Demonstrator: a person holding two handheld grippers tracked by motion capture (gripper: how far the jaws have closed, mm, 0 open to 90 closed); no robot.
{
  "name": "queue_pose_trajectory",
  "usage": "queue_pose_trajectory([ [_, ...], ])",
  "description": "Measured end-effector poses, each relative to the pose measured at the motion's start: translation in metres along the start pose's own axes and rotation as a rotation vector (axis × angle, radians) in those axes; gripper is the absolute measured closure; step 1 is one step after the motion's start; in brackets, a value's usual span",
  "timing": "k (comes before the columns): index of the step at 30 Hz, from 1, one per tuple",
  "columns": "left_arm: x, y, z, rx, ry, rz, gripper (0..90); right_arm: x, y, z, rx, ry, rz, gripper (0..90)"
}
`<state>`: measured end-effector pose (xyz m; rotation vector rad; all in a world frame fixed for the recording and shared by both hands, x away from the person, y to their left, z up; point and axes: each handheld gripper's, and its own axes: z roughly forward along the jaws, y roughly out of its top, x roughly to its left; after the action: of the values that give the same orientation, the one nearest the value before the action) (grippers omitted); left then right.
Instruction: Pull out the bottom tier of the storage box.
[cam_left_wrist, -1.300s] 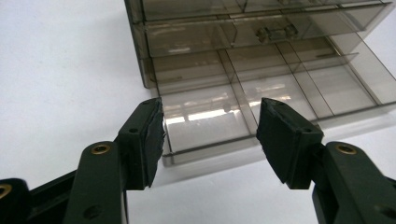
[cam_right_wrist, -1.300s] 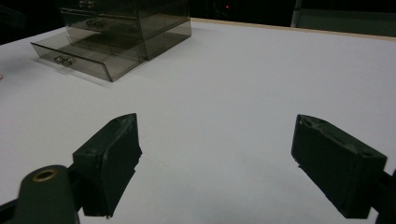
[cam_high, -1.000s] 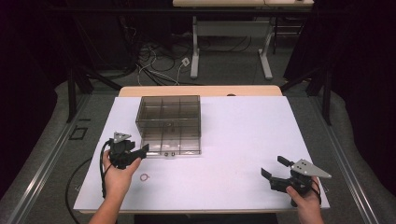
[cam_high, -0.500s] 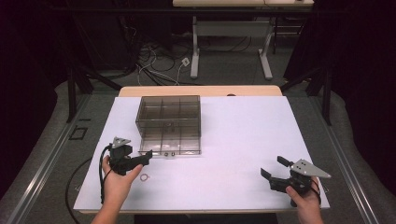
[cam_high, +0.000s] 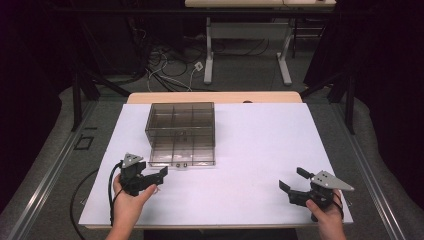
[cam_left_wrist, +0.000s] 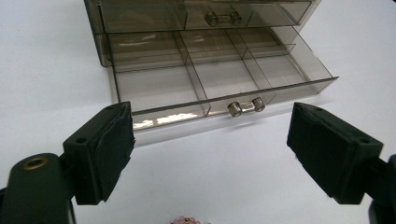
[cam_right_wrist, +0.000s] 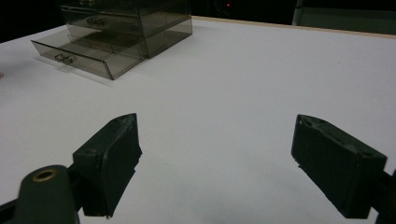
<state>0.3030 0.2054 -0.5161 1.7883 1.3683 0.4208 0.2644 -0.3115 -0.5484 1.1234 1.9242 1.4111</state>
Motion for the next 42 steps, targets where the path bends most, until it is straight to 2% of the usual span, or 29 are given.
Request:
queue_pose_trajectory([
  [3,-0.001,-0.003,0.001,0.008,-0.014,-0.004,16.2,0.000,0.000,0.000,0.002,0.001,0.000,14.7],
  [18,-0.008,-0.016,0.000,-0.016,-0.023,-0.005,21.2,0.000,0.000,0.000,0.001,0.002,-0.001,14.7],
  [27,-0.005,-0.027,0.000,0.005,-0.037,-0.010,30.8,0.000,0.000,0.000,-0.001,0.005,0.000,14.7],
  [32,-0.003,-0.032,-0.001,0.023,-0.021,0.006,32.4,0.000,0.001,-0.001,0.001,0.004,-0.001,14.7],
  [34,-0.001,-0.033,-0.003,0.035,-0.006,0.033,34.0,0.000,0.001,-0.001,0.007,0.006,-0.003,14.7],
  [38,0.001,-0.036,-0.004,0.044,0.017,0.055,34.2,-0.001,0.001,-0.001,0.006,0.005,-0.005,14.7],
  [41,0.004,-0.039,-0.003,0.057,0.026,0.063,34.9,-0.001,0.001,-0.001,-0.003,0.008,0.004,14.7],
  [42,0.004,-0.040,-0.003,0.054,0.027,0.055,35.1,-0.001,0.001,-0.002,0.001,0.003,0.004,14.7],
])
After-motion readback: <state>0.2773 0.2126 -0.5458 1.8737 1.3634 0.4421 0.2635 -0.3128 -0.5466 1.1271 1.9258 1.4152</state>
